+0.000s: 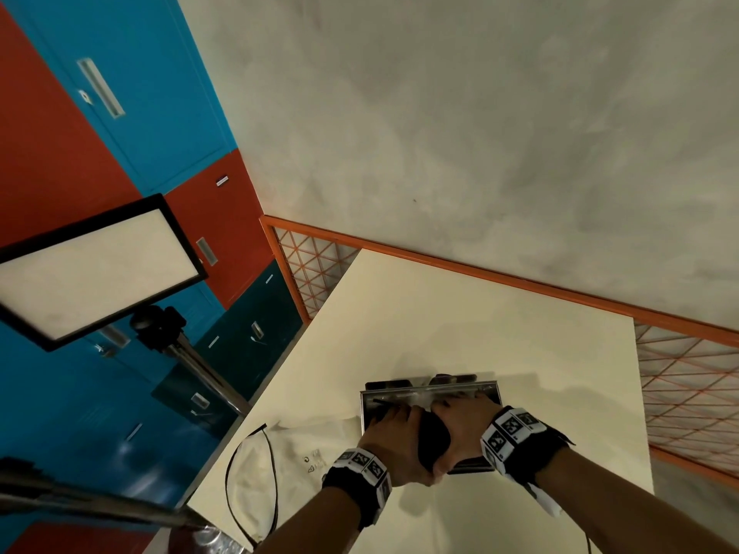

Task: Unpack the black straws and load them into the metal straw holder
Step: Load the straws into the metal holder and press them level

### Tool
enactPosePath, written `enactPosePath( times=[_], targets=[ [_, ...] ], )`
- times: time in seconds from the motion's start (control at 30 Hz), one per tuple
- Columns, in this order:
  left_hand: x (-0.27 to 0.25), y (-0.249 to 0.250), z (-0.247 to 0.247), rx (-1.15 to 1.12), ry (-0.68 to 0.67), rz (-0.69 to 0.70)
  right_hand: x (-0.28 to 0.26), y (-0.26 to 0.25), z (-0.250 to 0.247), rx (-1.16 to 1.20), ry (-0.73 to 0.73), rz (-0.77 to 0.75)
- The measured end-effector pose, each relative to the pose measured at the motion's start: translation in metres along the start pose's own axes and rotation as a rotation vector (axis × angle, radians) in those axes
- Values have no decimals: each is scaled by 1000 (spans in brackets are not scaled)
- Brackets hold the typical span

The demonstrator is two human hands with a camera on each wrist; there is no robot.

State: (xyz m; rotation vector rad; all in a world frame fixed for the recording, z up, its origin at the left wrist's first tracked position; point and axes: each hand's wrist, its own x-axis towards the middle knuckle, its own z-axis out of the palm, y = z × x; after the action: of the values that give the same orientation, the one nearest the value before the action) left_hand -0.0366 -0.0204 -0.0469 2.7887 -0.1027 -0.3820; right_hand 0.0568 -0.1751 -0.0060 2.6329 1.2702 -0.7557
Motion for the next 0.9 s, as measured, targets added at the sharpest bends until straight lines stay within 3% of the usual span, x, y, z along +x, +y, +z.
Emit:
enactPosePath(
  times=[0.1,0.33,0.47,0.63,0.9],
  targets=[
    [-1,0,3,4,27,4,2,-1,-1,14,14,15],
    [-3,-3,7,7,7,18,13,2,-4,174,-144,71],
    [-9,0,9,23,32,31,31,12,21,210,-89,79],
    [-9,-2,12,31,36,36,4,-3,-7,242,-83,-17],
    [-7,-2,10,37,29,33,-2,-4,0,79,-11,29]
  ],
)
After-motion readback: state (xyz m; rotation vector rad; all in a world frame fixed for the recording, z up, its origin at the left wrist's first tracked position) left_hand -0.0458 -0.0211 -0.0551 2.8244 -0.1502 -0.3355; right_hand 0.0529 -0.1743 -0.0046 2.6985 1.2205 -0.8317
